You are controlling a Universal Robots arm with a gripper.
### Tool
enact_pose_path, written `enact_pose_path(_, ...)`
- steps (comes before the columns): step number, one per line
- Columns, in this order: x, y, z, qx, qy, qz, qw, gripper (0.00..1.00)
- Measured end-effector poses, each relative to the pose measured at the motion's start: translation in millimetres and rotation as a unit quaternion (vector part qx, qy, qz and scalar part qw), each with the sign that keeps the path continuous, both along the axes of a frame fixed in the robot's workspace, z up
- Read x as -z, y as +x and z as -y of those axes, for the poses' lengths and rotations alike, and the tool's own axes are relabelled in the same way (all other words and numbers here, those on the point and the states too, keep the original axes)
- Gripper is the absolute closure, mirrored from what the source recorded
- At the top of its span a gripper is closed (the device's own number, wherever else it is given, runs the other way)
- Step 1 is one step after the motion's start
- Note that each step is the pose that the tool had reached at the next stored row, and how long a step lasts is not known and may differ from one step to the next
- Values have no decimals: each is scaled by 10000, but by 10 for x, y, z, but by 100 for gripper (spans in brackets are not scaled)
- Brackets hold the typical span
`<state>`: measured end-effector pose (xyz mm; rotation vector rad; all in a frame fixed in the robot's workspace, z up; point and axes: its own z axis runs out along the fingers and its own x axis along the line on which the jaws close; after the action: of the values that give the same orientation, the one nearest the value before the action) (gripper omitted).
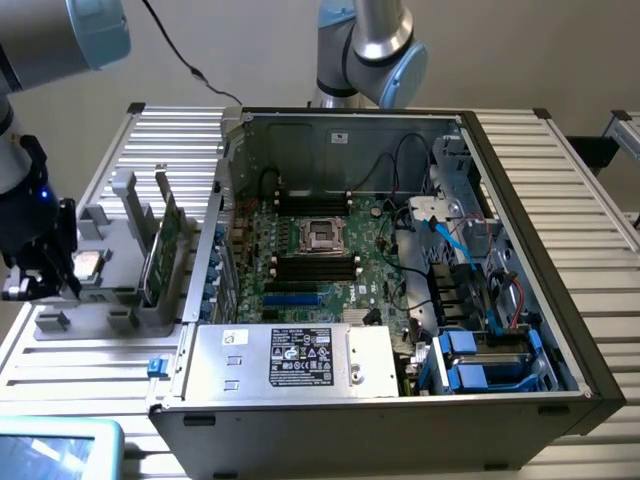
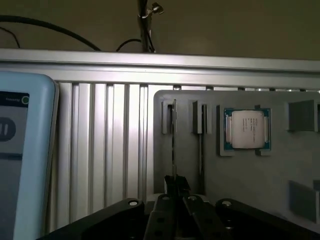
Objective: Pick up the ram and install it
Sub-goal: 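Pick up the ram and move it above insertion slot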
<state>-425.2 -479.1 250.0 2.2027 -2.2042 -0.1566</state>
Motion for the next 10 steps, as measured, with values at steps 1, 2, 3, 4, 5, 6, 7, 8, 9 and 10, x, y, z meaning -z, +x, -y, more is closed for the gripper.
enact_pose_path(1, -37, 0, 0, 0, 0, 0, 10000, 89)
enact_pose_path(2, -74, 0, 0, 0, -1, -1, 10000, 89)
enact_pose_path(3, -105, 0, 0, 0, -1, -1, 10000, 89)
enact_pose_path(4, -133, 0, 0, 0, 0, 0, 10000, 89)
enact_pose_path(5, -168, 0, 0, 0, 0, 0, 10000, 89)
enact_pose_path(6, -205, 0, 0, 0, -1, -1, 10000, 89)
enact_pose_path(7, -219, 0, 0, 0, -5, 0, 10000, 89)
enact_pose_path(8, -227, 0, 0, 0, -13, 0, 10000, 89)
enact_pose_path(9, -244, 0, 0, 0, -28, 1, 10000, 89)
enact_pose_path(10, -275, 0, 0, 0, -46, 0, 10000, 89)
